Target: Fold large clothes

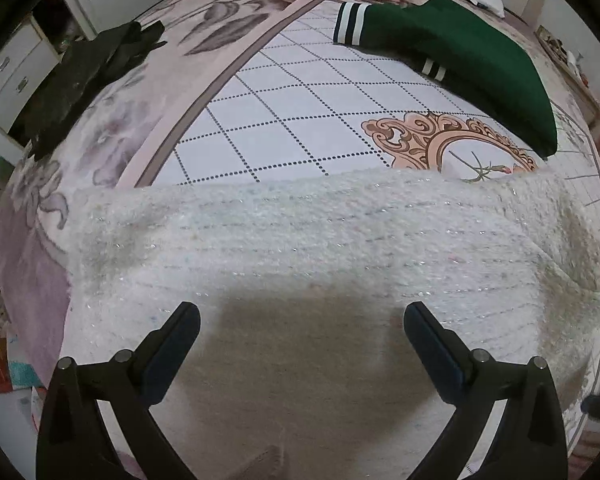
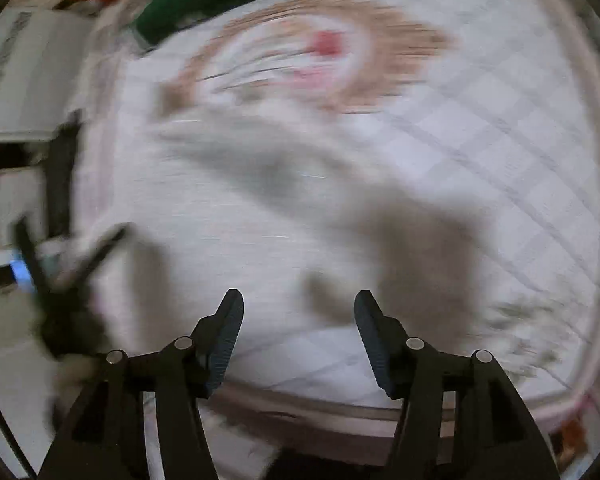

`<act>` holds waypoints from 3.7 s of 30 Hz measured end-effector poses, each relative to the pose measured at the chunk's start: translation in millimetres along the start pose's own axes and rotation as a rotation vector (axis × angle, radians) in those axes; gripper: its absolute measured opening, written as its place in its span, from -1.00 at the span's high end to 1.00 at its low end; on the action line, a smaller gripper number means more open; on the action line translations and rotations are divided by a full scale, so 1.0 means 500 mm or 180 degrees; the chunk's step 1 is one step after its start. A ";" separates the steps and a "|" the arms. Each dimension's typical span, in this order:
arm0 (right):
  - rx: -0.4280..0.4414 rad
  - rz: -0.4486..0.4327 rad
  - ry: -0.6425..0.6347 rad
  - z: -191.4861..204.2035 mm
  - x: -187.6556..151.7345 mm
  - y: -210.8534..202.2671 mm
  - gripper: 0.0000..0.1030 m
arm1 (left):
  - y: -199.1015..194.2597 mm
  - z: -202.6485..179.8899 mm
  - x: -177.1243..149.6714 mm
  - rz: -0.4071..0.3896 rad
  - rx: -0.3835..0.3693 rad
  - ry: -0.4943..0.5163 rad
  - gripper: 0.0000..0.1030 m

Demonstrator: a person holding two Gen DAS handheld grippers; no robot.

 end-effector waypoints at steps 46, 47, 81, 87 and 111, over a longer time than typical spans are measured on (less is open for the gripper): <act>-0.0801 0.0241 -0.0955 0.162 0.031 0.268 -0.56 | 0.057 0.421 -0.247 -0.0832 -0.0678 -0.3347 -0.24; -0.0779 0.0280 -0.0850 0.143 0.033 0.269 -0.56 | 0.057 0.417 -0.243 -0.0853 -0.0716 -0.3289 -0.37; 0.1866 0.0425 0.1686 -0.246 0.038 0.176 -0.63 | -0.252 -0.378 -0.195 -0.1658 -0.1587 0.2322 0.74; 0.1108 0.0082 0.1345 -0.379 -0.009 0.032 -0.64 | -0.186 -0.419 -0.293 -0.1229 -0.1636 0.2841 0.69; 0.0638 -0.0045 -0.0037 -0.110 0.035 0.055 0.60 | -0.261 -0.198 -0.169 -0.0483 -0.1777 0.0214 -0.83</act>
Point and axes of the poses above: each gripper's, at about its wrist camera, not at the fingertips, and y roughly the way its jaws point, z to its left, x to its top, the point moved 8 cm from there along y, roughly the way its jaws point, and after that the axes turned 6 degrees about -z, right-handed, at the moved point
